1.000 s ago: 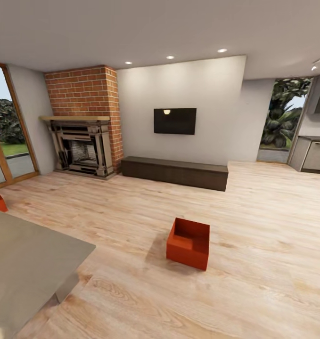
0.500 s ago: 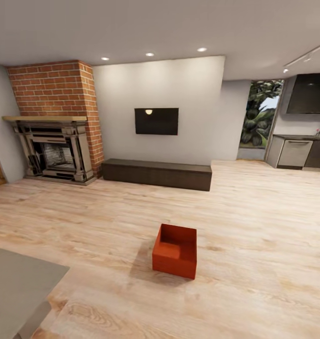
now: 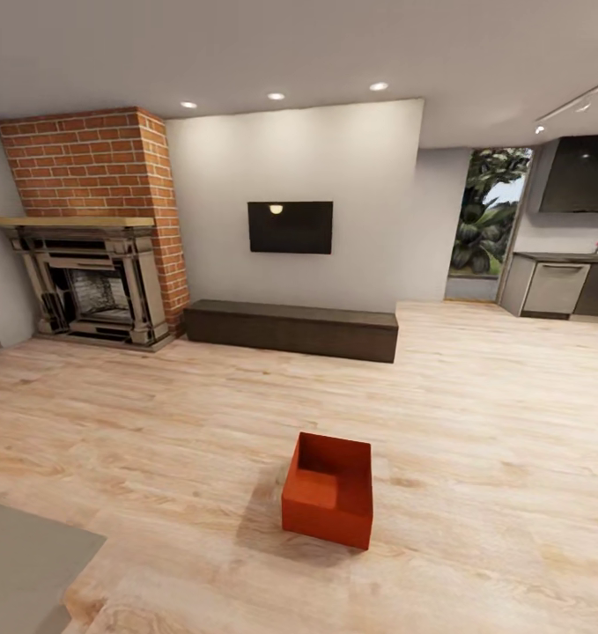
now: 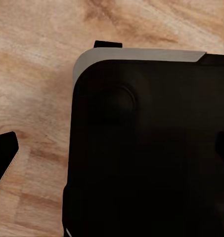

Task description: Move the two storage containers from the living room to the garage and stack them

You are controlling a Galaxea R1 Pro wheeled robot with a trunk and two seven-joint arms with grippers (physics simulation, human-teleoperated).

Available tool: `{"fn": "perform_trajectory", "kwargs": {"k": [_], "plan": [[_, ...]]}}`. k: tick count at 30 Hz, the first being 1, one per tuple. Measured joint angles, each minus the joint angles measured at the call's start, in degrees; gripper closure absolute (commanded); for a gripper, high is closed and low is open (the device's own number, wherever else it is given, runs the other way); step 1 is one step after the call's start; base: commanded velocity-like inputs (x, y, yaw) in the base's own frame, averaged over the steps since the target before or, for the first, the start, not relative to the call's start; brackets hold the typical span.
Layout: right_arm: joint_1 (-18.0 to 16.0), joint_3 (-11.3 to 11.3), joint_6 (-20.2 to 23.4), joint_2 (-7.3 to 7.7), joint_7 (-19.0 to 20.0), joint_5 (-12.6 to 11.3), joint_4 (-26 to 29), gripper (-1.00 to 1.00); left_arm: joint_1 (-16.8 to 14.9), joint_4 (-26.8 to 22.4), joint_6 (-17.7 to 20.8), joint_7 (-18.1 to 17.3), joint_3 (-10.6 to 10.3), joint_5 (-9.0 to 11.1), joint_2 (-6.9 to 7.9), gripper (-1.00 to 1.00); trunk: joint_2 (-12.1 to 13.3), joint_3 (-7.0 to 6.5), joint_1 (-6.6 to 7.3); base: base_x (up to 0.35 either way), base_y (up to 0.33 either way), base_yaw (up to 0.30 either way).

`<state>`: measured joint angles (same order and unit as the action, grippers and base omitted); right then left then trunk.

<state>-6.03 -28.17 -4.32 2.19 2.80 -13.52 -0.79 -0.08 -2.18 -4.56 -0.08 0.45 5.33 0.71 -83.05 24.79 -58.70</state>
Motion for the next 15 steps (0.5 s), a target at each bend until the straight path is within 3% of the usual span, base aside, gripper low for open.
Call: {"fn": "perform_trajectory", "kwargs": {"k": [15], "plan": [[0.01, 0.0, 0.0, 0.0, 0.0, 0.06, 0.0, -1.0, 0.0, 0.0, -0.03, 0.0, 0.0, 0.0, 0.0, -1.0, 0.0, 0.0, 0.0, 0.323, 0.0, 0.0]]}}
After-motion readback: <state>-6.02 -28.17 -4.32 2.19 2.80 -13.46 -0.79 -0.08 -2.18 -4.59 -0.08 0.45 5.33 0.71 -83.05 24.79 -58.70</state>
